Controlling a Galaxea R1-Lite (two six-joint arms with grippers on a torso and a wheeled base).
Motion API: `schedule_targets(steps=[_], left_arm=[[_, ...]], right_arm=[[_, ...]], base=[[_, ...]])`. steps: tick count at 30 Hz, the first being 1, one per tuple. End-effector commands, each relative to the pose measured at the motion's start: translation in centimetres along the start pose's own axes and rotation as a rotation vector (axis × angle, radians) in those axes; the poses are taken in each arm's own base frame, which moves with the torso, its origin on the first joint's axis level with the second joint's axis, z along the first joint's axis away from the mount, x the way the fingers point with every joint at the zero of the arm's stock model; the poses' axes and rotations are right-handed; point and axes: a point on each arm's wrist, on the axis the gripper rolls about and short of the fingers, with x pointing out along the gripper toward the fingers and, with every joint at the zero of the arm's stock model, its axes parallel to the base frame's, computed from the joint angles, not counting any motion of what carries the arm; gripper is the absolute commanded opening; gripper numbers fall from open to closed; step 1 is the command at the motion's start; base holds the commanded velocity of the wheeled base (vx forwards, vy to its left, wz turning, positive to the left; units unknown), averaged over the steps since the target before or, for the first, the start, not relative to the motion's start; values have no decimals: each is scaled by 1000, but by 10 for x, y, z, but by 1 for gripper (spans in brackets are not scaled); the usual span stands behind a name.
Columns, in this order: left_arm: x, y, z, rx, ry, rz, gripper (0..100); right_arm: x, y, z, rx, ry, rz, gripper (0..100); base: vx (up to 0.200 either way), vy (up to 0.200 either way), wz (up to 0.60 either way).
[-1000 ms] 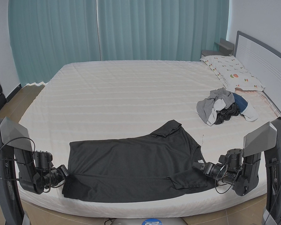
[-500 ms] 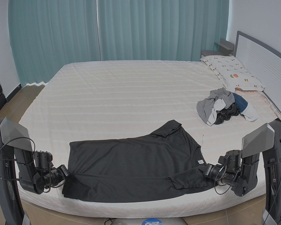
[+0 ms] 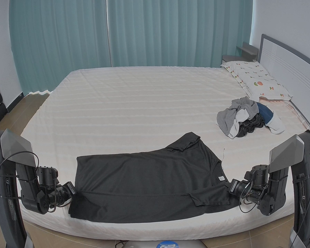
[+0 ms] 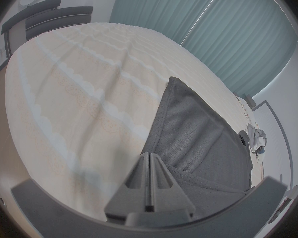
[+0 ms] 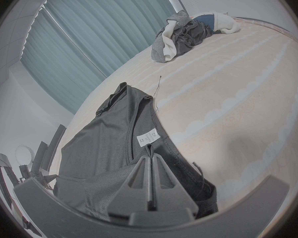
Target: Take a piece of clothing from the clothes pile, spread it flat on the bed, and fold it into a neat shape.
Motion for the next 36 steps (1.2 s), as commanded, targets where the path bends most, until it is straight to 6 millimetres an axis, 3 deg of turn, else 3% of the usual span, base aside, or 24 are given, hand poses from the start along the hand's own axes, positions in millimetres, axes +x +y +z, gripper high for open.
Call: schedule_targets(steps=[1,3,4,6,7,14,21,30,36], left_arm=[[0,0,0,-1,2,1,0],[0,0,0,-1,1,2,0],[0,1,-1,-1,3,1,0],[0,1,-1,1,3,1,0],[0,1,-1,1,3,1,100],[-3,1,-1,-14,7,-3,100],[-12,-1,1,-3,-30,-49,100],[-13,0,-5,14,-66,-119,100],[-16,1,-7,12,-57,-114,100]], right_arm=[[0,1,0,-3,-5,7,0],[0,1,0,-5,-4,8,0],[0,2,-1,-6,-2,9,100],[0,3,-1,0,-1,13,100],[0,3,-1,5,-2,14,100],[-7,8,12,169,-34,42,100],[-14,-3,11,275,21,55,100],[-15,-3,9,285,32,56,100],[-15,-4,7,272,40,51,100]], base=[[0,0,0],[0,0,0],[0,0,0],[0,0,0],[0,0,0],[0,0,0],[0,0,0],[0,0,0],[-200,0,0]])
